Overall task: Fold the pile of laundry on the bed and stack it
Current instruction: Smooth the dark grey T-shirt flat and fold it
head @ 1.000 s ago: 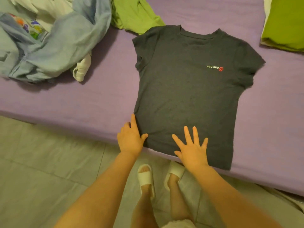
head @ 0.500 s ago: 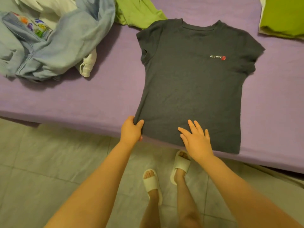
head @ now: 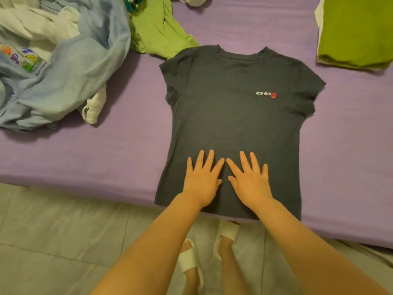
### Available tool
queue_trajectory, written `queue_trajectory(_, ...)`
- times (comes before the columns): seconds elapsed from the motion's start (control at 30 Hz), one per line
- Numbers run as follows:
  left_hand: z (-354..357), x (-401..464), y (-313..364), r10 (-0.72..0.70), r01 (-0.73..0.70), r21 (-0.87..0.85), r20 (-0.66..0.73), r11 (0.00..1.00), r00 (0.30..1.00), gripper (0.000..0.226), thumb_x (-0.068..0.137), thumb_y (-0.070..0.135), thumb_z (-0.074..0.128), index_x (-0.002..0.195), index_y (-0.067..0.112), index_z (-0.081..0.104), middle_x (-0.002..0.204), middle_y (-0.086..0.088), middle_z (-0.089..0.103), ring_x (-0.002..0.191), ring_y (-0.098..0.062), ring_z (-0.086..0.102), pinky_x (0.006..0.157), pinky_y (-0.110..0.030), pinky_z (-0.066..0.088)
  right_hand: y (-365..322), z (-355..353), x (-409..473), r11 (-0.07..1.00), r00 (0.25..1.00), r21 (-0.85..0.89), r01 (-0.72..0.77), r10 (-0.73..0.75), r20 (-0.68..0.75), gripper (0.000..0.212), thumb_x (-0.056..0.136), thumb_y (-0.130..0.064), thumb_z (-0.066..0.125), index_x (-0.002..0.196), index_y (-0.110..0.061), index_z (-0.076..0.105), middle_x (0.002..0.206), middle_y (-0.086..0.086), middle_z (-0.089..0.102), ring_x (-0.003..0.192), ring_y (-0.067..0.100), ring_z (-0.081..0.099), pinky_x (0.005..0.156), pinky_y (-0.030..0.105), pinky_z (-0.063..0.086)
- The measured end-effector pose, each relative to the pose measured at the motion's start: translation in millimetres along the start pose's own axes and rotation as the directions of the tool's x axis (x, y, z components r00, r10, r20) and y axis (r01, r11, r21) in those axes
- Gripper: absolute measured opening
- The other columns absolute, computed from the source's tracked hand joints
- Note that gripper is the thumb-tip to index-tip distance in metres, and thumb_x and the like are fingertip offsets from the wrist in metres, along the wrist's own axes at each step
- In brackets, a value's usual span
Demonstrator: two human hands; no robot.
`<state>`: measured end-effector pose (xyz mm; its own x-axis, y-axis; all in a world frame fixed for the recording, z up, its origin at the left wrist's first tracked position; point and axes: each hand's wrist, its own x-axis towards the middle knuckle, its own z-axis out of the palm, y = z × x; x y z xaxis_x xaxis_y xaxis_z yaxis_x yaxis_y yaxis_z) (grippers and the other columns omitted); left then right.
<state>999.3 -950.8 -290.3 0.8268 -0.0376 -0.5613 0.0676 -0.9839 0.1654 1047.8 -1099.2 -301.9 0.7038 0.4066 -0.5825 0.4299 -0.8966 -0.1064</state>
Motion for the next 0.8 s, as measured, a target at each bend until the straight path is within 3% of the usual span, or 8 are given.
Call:
queue_trajectory(0.23,-30.0,68.7,15.9,-0.043,0.041,0.035,0.050,0.999,0.998,0.070,0.099,0.052,0.031,0.151,0.029,-0.009,0.158,-0.006,-0.020,0.144,-0.032,-0.020,0.114,-0.060,-0.001,52.7,-37.8,53.2,0.994,0.998,-0.104,0.010,-0.017,-0.060,0.063,0.100,-0.051,0.024,0.149,-0.035,-0.012,0.159,0.007,-0.017,0.144,0.034,-0.018,0.113,0.060,0.001)
queue_trajectory(0.53,-44.7,107.7,29.6,-0.079,0.064,0.101,0.150,0.993,0.986,0.082,0.096,0.054,0.037,0.147,0.030,-0.023,0.154,-0.009,-0.032,0.140,-0.038,-0.027,0.109,-0.069,0.001,72.5,-53.8,78.2,0.997,0.988,-0.078,0.029,-0.017,0.152,0.071,0.098,-0.053,0.029,0.145,-0.036,-0.022,0.154,0.007,-0.031,0.140,0.036,-0.028,0.110,0.064,0.000)
queue_trajectory(0.6,-51.3,108.8,32.2,-0.077,0.058,0.119,0.160,0.991,0.984,0.082,0.096,0.053,0.040,0.149,0.028,-0.016,0.156,-0.011,-0.026,0.142,-0.040,-0.021,0.110,-0.067,0.002,72.5,-59.9,79.8,0.998,0.983,-0.053,0.028,-0.018,0.182,0.071,0.099,-0.051,0.032,0.146,-0.037,-0.019,0.155,0.006,-0.029,0.141,0.035,-0.026,0.111,0.064,0.001)
queue_trajectory(0.67,-62.2,113.7,38.3,-0.073,0.059,0.129,0.105,0.990,0.992,0.073,0.095,0.048,0.045,0.152,0.024,0.005,0.158,-0.017,-0.004,0.145,-0.041,-0.004,0.113,-0.062,0.002,77.2,-68.5,79.0,0.999,0.989,-0.007,0.036,-0.034,0.147,0.066,0.100,-0.043,0.036,0.149,-0.037,-0.008,0.158,0.003,-0.020,0.144,0.031,-0.017,0.113,0.059,0.005)
queue_trajectory(0.73,-78.0,125.9,45.9,-0.065,0.066,0.077,-0.016,0.995,0.998,0.054,0.096,0.041,0.045,0.143,0.019,0.031,0.152,-0.017,0.022,0.143,-0.035,0.013,0.116,-0.055,0.006,86.3,-78.6,80.1,0.998,1.000,0.061,0.019,-0.020,0.013,0.056,0.101,-0.032,0.037,0.151,-0.032,0.012,0.160,0.001,0.001,0.147,0.025,0.001,0.116,0.047,0.012)
queue_trajectory(0.8,-96.7,150.3,54.1,-0.002,0.002,-0.003,-0.097,1.000,0.995,0.046,0.098,0.037,0.044,0.139,0.018,0.037,0.150,-0.013,0.026,0.143,-0.031,0.015,0.117,-0.050,0.010,99.3,-92.3,83.7,0.986,0.988,0.146,-0.077,0.095,-0.119,0.050,0.101,-0.029,0.038,0.149,-0.025,0.025,0.158,0.005,0.015,0.146,0.022,0.012,0.115,0.038,0.017)
